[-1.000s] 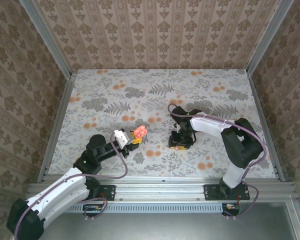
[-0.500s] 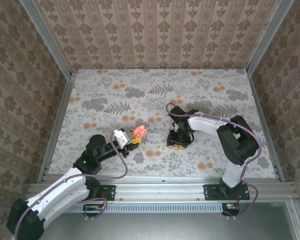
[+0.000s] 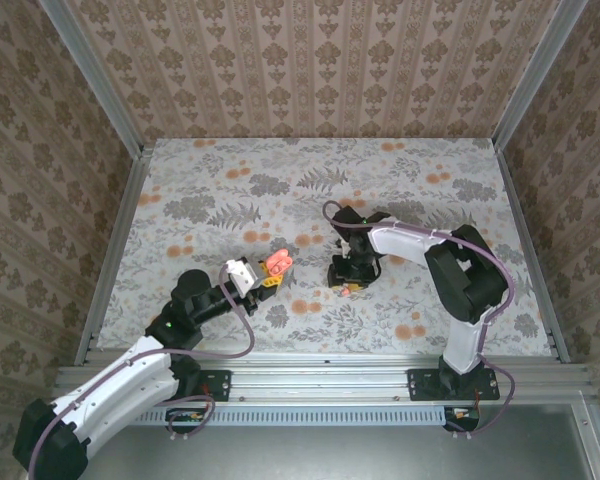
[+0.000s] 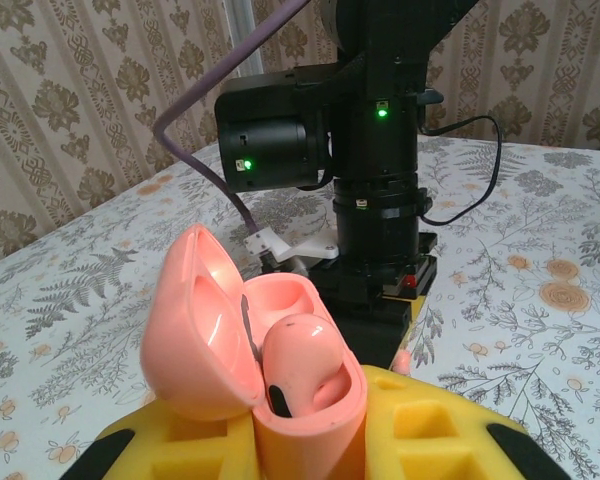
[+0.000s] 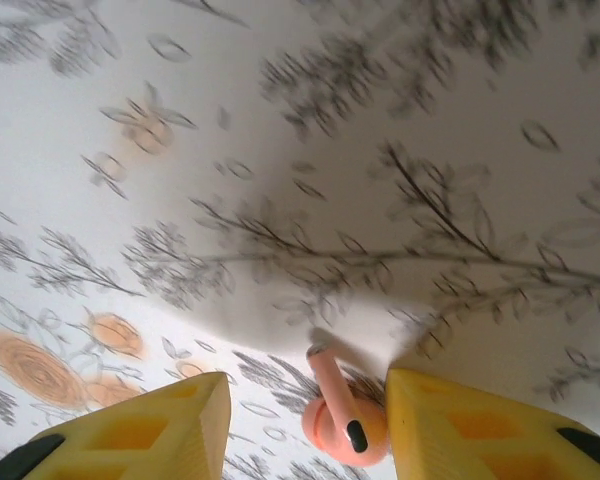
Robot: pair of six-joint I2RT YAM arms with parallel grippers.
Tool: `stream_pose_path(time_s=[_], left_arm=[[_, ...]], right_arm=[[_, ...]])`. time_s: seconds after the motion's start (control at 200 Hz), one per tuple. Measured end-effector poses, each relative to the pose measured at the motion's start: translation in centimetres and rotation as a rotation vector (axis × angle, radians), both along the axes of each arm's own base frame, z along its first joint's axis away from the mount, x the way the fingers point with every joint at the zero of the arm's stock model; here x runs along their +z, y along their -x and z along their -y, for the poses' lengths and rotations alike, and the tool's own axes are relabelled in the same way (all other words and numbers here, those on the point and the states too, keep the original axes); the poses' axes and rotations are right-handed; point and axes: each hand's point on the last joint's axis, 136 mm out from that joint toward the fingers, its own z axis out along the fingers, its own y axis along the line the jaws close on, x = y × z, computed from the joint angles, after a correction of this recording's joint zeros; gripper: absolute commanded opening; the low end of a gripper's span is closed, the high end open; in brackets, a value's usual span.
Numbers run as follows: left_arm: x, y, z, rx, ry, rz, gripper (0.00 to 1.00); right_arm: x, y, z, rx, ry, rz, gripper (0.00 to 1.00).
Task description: Insert the wireless bluetooth earbuds into the charging case
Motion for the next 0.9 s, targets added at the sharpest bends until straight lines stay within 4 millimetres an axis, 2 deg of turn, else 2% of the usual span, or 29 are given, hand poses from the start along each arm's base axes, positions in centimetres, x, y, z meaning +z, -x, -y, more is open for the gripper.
stream_pose_path(time_s=[0.235,0.585,0.78,0.895], left_arm=[[-0.1,0.0,0.0,0.001,-0.002,-0.002,0.04],[-0.1,0.0,0.0,0.001,-0.002,-0.002,0.04],[-0.1,0.0,0.0,0.001,-0.002,-0.002,0.04],[-0.1,-0.1,0.0,0.005,-0.002,-0.001,0.04]], right_arm=[[0.6,-0.6,-1.4,0.056,-0.024,0.049,0.45],[0.3,0.1,-3.2,0.141,-0.051,0.048,0.44],[1.2,0.4,-4.8,0.191,-0.076,0.062,0.43],[1.7,0.7,-4.7,0.181,-0.064,0.058,0.46]])
